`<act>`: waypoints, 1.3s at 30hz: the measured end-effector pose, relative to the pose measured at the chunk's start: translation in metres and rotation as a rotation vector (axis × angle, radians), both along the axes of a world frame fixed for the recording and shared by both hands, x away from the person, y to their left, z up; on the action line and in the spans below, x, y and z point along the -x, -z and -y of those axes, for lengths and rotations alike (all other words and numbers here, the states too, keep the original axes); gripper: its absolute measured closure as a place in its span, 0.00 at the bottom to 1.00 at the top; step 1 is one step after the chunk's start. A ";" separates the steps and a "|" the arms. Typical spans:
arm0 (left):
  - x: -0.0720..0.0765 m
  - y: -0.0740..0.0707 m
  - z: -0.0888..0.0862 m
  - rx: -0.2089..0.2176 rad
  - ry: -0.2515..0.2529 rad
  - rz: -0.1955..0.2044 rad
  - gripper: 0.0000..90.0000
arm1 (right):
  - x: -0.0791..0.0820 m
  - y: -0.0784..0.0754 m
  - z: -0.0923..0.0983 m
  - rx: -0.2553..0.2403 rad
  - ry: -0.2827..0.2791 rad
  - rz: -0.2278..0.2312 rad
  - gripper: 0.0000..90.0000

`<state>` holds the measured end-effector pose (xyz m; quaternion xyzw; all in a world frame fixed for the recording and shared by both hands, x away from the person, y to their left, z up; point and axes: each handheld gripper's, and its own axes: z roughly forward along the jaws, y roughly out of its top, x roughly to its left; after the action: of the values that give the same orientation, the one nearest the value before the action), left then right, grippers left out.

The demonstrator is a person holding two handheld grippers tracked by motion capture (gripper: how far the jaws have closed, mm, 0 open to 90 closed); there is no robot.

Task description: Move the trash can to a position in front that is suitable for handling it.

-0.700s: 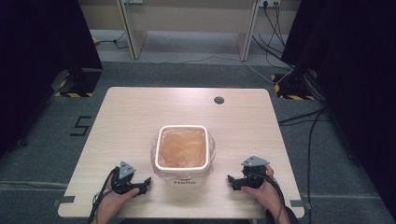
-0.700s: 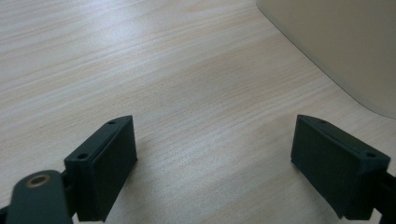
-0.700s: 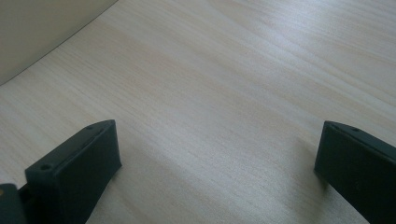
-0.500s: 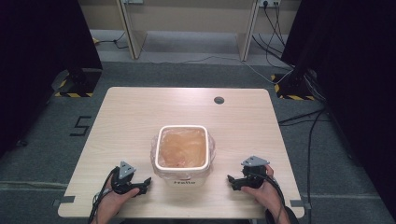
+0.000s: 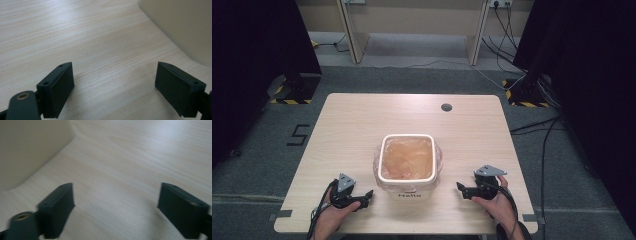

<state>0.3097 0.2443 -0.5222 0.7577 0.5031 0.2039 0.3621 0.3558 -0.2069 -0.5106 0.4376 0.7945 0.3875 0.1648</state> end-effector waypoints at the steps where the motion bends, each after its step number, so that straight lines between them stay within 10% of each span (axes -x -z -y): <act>1: 0.000 -0.003 0.002 0.010 0.001 0.011 0.17 | 0.000 -0.004 0.000 -0.008 -0.004 0.020 0.19; 17: -0.024 -0.034 0.029 0.121 0.047 0.037 0.17 | -0.009 -0.026 -0.024 -0.107 -0.022 0.013 0.18; 39: -0.033 -0.043 0.063 0.022 0.064 0.064 0.21 | -0.020 -0.029 -0.037 -0.182 -0.045 -0.017 0.21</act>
<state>0.3423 0.1816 -0.4795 0.7623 0.4691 0.2109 0.3928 0.3757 -0.1700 -0.4817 0.4363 0.7668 0.4580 0.1089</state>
